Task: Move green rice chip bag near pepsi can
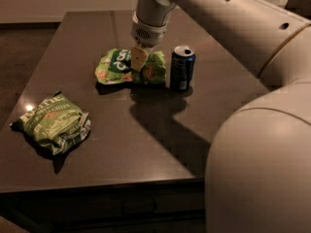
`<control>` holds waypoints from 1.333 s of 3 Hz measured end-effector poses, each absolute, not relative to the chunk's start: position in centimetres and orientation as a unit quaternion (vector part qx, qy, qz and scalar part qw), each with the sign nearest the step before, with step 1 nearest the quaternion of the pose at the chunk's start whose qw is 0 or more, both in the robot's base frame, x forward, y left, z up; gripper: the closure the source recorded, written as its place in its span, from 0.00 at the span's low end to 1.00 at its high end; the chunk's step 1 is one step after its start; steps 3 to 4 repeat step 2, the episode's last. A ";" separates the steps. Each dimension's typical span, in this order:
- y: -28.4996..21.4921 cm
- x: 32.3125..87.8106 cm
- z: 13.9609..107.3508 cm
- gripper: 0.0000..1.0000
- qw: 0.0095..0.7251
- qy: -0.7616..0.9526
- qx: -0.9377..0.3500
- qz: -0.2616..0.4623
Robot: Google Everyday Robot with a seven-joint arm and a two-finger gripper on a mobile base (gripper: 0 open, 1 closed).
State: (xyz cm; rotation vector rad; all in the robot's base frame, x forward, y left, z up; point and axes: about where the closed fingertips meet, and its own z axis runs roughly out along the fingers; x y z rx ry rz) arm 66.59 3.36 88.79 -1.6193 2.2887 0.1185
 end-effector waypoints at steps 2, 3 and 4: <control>3.6 66.6 88.4 0.00 0.165 0.803 -0.571 0.042; 3.6 66.6 88.4 0.00 0.165 0.803 -0.571 0.042; 3.6 66.6 88.4 0.00 0.165 0.803 -0.571 0.042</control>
Offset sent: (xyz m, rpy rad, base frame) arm 0.0003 0.0014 -0.0024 -0.0015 0.0032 0.0028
